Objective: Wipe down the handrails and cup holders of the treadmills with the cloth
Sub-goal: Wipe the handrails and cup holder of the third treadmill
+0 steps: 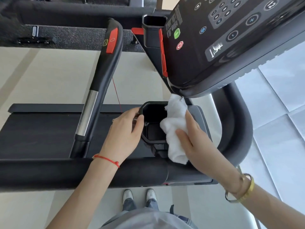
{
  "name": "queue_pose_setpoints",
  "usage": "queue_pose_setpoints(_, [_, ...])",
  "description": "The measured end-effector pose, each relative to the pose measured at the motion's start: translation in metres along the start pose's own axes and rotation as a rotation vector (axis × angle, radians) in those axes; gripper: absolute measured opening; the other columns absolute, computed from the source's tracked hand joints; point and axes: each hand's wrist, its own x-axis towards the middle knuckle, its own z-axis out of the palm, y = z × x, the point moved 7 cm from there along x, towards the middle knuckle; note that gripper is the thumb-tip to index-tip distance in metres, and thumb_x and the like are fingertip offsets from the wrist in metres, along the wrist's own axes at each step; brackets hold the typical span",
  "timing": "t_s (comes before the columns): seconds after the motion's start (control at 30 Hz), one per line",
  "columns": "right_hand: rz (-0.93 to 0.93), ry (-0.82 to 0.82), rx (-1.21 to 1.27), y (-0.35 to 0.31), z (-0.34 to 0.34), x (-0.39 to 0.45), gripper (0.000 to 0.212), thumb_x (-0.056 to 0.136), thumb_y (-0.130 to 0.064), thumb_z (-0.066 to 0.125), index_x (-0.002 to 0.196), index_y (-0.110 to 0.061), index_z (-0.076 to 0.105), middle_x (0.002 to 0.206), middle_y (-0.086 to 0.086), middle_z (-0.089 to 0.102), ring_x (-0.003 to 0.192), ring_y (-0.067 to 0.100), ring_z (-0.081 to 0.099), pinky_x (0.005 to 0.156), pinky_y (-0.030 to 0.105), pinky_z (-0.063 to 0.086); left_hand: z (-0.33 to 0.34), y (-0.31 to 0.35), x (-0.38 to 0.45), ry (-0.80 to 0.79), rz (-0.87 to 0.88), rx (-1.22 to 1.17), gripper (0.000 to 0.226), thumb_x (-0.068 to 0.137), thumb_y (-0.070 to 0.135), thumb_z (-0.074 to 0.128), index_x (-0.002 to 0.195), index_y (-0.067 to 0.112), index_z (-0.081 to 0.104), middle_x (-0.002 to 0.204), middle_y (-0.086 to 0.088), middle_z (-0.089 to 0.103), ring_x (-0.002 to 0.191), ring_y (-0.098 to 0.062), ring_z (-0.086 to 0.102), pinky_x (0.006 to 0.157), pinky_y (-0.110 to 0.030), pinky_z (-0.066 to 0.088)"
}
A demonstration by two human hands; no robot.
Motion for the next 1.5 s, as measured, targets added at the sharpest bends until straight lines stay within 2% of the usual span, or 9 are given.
queue_pose_setpoints(0.27, [-0.279,0.064,-0.125,-0.036,-0.005,-0.025,0.048,0.103,-0.018,0.037,0.15,-0.011,0.03,0.157,-0.003,0.029,0.144,0.005,0.026,0.11,0.008,0.023,-0.002,0.003,-0.001,-0.096,0.009,-0.03,0.036,0.103,0.027,0.037,0.134,0.027,0.056,0.119,0.01,0.063,0.105,-0.005,0.057,0.087,-0.021,0.043])
queue_pose_setpoints(0.37, [-0.384,-0.077,-0.368,-0.053,0.001,-0.024,0.049,0.102,-0.036,0.03,0.145,-0.017,0.04,0.141,-0.009,0.051,0.121,0.008,0.05,0.081,0.023,0.049,-0.006,0.001,-0.001,-0.131,-0.004,-0.077,0.035,0.103,0.021,0.035,0.128,0.028,0.059,0.119,0.015,0.061,0.104,0.003,0.054,0.082,-0.002,0.038])
queue_pose_setpoints(0.43, [-0.4,-0.108,-0.585,-0.061,0.006,-0.015,0.057,0.099,-0.048,0.015,0.141,-0.022,0.043,0.123,-0.009,0.06,0.094,0.013,0.057,0.062,0.023,0.033,-0.014,-0.003,0.001,-0.116,-0.03,-0.112,0.04,0.104,0.025,0.03,0.134,0.029,0.056,0.125,0.02,0.055,0.109,0.012,0.047,0.087,0.006,0.03])
queue_pose_setpoints(0.57, [-0.429,-0.096,-0.687,-0.078,0.028,0.009,0.026,0.1,-0.032,0.042,0.108,-0.013,0.057,0.09,0.001,0.066,0.062,0.017,0.054,0.051,0.027,0.031,-0.019,-0.004,0.001,-0.144,-0.016,-0.205,0.042,0.104,0.034,0.026,0.129,0.031,0.06,0.123,0.017,0.064,0.116,0.005,0.056,0.103,-0.02,0.041])
queue_pose_setpoints(0.77, [-0.186,-0.201,-0.461,-0.06,0.041,0.04,0.031,0.101,-0.028,0.034,0.076,-0.044,0.027,0.079,-0.017,0.042,0.072,0.027,0.059,0.067,0.047,0.05,-0.008,-0.003,-0.002,-0.113,0.059,-0.102,0.048,0.101,0.04,0.03,0.14,0.023,0.051,0.136,0.013,0.056,0.122,0.005,0.047,0.096,0.003,0.028])
queue_pose_setpoints(1.1, [-0.341,-0.164,-0.488,-0.06,0.027,0.007,0.037,0.102,-0.045,0.032,0.116,-0.015,0.05,0.086,-0.012,0.052,0.075,0.018,0.059,0.074,0.043,0.048,-0.009,0.001,-0.005,-0.079,0.112,-0.1,0.039,0.105,0.031,0.033,0.138,0.025,0.053,0.112,0.039,0.045,0.101,0.036,0.036,0.085,0.009,0.024])
queue_pose_setpoints(1.3, [-0.309,-0.001,-0.515,-0.058,0.017,-0.017,0.04,0.105,-0.033,0.036,0.136,-0.009,0.046,0.11,0.003,0.054,0.096,0.022,0.05,0.092,0.032,0.038,-0.004,0.001,-0.007,-0.11,0.05,-0.057,0.048,0.101,0.041,0.03,0.146,0.027,0.044,0.14,0.013,0.052,0.124,0.006,0.044,0.094,0.002,0.027])
queue_pose_setpoints(1.4, [-0.219,0.154,-0.597,-0.059,0.016,-0.025,0.039,0.097,-0.021,0.051,0.134,-0.01,0.049,0.101,0.004,0.052,0.088,0.025,0.049,0.086,0.036,0.041,-0.004,0.004,-0.008,-0.098,0.039,-0.05,0.049,0.102,0.04,0.031,0.146,0.022,0.043,0.141,0.007,0.054,0.129,-0.006,0.047,0.099,-0.011,0.032])
queue_pose_setpoints(1.5, [-0.184,0.321,-0.657,-0.058,0.009,-0.035,0.053,0.08,-0.006,0.065,0.131,-0.015,0.052,0.096,0.007,0.048,0.079,0.026,0.044,0.074,0.038,0.041,-0.004,0.004,-0.008,-0.086,0.038,-0.054,0.046,0.103,0.037,0.034,0.145,0.023,0.046,0.137,0.009,0.055,0.125,-0.004,0.048,0.09,0.003,0.028])
